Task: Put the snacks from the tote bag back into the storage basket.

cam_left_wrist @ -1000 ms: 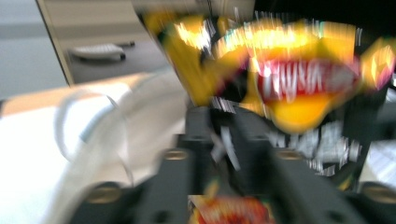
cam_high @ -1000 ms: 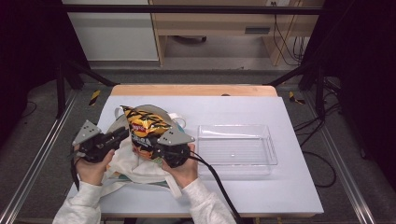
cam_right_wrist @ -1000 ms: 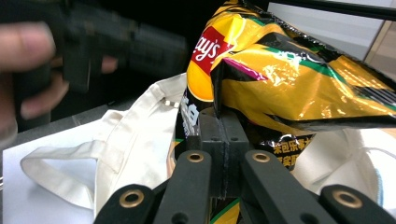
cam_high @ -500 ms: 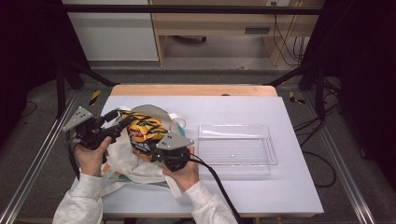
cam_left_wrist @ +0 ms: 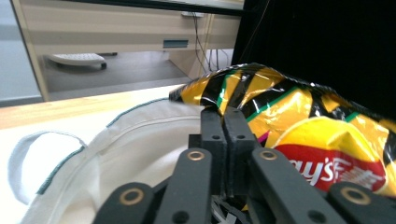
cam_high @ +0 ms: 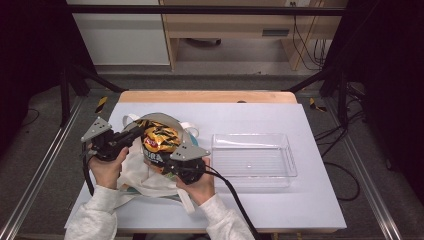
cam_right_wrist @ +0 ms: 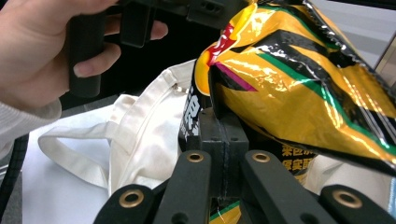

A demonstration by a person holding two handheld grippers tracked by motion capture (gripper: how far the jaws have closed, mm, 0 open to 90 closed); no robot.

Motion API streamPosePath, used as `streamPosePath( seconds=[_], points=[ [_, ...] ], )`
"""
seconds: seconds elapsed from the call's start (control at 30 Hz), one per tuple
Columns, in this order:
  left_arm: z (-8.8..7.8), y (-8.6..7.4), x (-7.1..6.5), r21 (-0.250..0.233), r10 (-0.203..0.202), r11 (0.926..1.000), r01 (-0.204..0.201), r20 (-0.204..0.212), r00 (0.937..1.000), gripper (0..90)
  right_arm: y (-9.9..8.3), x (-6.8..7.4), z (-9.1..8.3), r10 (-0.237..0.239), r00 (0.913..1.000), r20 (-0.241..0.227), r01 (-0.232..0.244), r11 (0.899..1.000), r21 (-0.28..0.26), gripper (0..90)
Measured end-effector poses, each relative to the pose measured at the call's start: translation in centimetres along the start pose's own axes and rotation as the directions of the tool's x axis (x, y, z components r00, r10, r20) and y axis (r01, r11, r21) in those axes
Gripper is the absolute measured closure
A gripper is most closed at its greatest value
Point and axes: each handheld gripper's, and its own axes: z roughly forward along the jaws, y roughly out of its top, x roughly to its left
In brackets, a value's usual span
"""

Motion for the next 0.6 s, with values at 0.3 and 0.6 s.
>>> streamPosePath(
  seconds=[0.3, 0.6],
  points=[
    [-1.2, 0.1, -0.7, -0.009, 0.036, 0.9993, -0.036, -0.049, 0.9982, 89.9, 0.5, -0.3, -0.7, 0.066, 0.9971, 0.038, -0.064, 0.997, -0.039, 67.7],
    [-2.2, 0.1, -1.0, -0.022, 0.035, 0.9991, -0.037, -0.063, 0.9974, 89.9, 0.9, -0.2, -2.7, 0.154, 0.9777, 0.143, -0.141, 0.985, -0.099, 37.2]
  ],
)
